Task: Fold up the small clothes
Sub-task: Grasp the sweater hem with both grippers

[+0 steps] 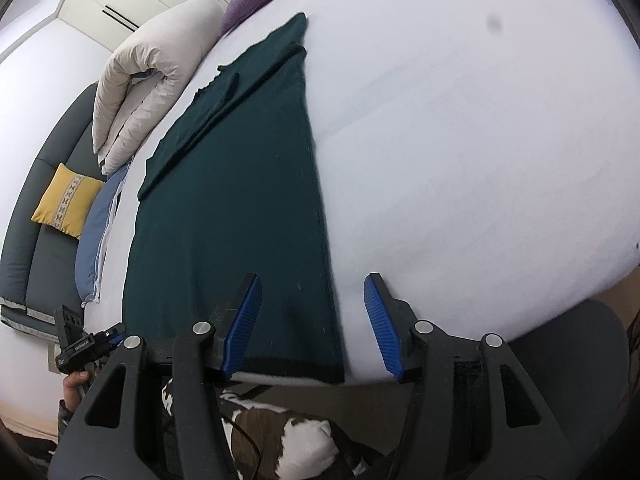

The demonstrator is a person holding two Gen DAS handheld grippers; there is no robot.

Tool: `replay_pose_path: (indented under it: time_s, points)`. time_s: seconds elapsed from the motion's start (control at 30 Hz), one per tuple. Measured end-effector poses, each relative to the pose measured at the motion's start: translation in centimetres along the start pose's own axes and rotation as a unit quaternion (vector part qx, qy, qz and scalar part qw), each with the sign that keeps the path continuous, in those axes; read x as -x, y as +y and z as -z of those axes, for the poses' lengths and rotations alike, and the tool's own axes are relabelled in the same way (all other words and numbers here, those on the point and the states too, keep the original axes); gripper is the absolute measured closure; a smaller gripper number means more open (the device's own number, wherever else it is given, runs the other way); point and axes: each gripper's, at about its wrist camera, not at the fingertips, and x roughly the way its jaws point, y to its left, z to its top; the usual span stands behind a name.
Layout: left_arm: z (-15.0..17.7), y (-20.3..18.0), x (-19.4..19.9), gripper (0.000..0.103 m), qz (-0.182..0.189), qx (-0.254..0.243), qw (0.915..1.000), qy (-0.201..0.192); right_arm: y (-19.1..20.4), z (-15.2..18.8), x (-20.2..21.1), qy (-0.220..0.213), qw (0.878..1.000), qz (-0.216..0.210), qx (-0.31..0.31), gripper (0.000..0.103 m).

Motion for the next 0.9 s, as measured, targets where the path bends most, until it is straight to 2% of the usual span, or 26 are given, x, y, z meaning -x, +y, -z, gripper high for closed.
replay_pose_path:
  time_s: [0.17, 0.33, 0.4, 0.47, 0.57, 0.77, 0.9]
  points:
    - [0.1, 0.7, 0.1, 0.071, -0.002, 0.006, 1.0000, 0.002, -0.1, 0.2, -0.5, 0.034, 0.999, -0.009, 0.011, 0.055]
    - [0.4, 0.6, -0.1, 0.077, -0.002, 0.001, 1.0000, 0.009, -0.3, 0.5, -0.7, 0.057, 0.998, -0.008, 0.015, 0.060]
    - [0.4, 0.5, -0.1, 0.079, -0.004, -0.001, 0.9999, 0.011, -0.7, 0.6, -0.8, 0.061, 0.998, -0.013, 0.007, 0.067]
    - [0.5, 0.3, -0.4, 0.092, -0.004, -0.001, 0.9999, 0.013, -0.9, 0.8, -1.0, 0.066, 0.998, -0.014, 0.002, 0.083]
    - [0.7, 0.3, -0.3, 0.096, -0.001, -0.001, 0.9999, 0.011, -1.1, 1.2, -1.0, 0.062, 0.998, -0.025, 0.000, 0.096]
    - [0.6, 0.3, 0.8, 0.097, 0.016, 0.008, 0.9998, -0.005, -0.3, 0.7, 0.3, 0.035, 0.997, -0.067, 0.000, 0.097]
    - [0.0, 0.2, 2.6, 0.097, 0.061, 0.025, 0.9973, -0.034, 1.0, -1.0, 1.6, 0.008, 0.995, -0.101, 0.000, 0.097]
